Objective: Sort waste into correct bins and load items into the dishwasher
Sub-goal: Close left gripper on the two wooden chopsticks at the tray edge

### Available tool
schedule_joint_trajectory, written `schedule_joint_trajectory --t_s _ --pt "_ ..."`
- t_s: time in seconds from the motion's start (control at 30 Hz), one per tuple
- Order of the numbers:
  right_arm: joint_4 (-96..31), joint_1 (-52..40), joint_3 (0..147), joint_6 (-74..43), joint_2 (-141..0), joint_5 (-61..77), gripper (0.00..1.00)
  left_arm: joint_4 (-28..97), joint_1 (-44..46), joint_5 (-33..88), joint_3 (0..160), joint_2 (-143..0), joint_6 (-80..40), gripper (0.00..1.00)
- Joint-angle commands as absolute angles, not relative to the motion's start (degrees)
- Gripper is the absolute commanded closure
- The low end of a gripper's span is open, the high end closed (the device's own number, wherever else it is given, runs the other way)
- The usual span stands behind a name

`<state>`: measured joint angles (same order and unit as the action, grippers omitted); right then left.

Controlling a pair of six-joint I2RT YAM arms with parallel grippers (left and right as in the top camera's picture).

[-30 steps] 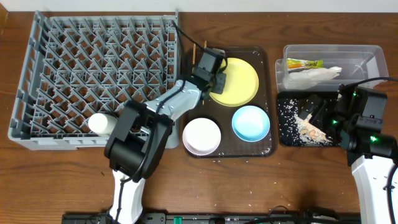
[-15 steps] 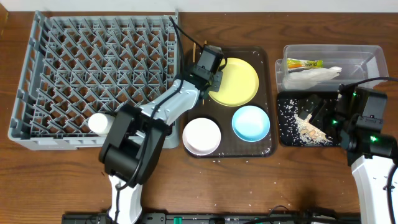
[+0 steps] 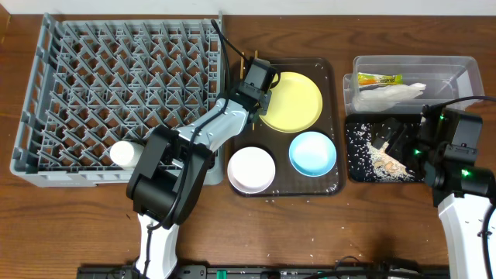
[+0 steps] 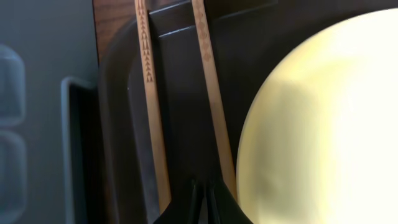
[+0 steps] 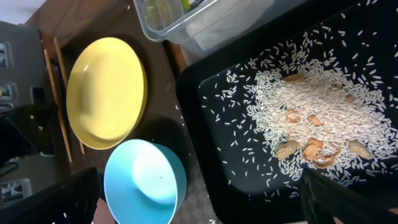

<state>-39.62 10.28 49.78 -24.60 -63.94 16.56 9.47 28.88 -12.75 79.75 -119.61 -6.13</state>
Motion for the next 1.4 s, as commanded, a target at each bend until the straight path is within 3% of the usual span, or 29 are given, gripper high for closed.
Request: schedule_joint_trajectory --t_s 0.0,0.2,0.47,0.7,0.77,0.9,1.07,1.37 --pt "-39.7 10.4 50.6 -24.8 -63.4 17.0 0.01 9.4 28.6 -14.0 80.0 -121.2 -5.6 0.92" --pt "-39.7 10.4 50.6 -24.8 -63.4 17.0 0.01 9.4 28.4 -14.0 80.0 -122.0 -5.7 0.92" --pt "-39.7 10.4 50.6 -24.8 -63.4 17.0 0.01 9.3 29.8 -4.0 80.0 -122.0 -5.9 0.92" --pt "-39.7 10.4 50.6 -24.8 -63.4 17.0 0.01 9.4 29.9 -8.2 80.5 -120.5 -4.9 0.91" --pt "-39.7 10.4 50.6 -24.8 -63.4 17.0 0.01 9.3 29.6 -10.0 80.5 -119.6 -4.9 0.74" --pt "-39.7 10.4 50.6 -24.8 -63.4 17.0 0.01 9.3 29.2 -9.9 80.5 -119.3 -4.9 0.61" --pt "-39.7 10.4 50.6 -24.8 -63.4 17.0 0.01 9.2 29.2 -9.9 80.5 -120.0 -5.0 0.61" --pt "-39.7 10.4 50.6 -24.8 -63.4 17.0 0.01 7.2 29.2 -9.7 80.5 -122.7 -5.0 0.74"
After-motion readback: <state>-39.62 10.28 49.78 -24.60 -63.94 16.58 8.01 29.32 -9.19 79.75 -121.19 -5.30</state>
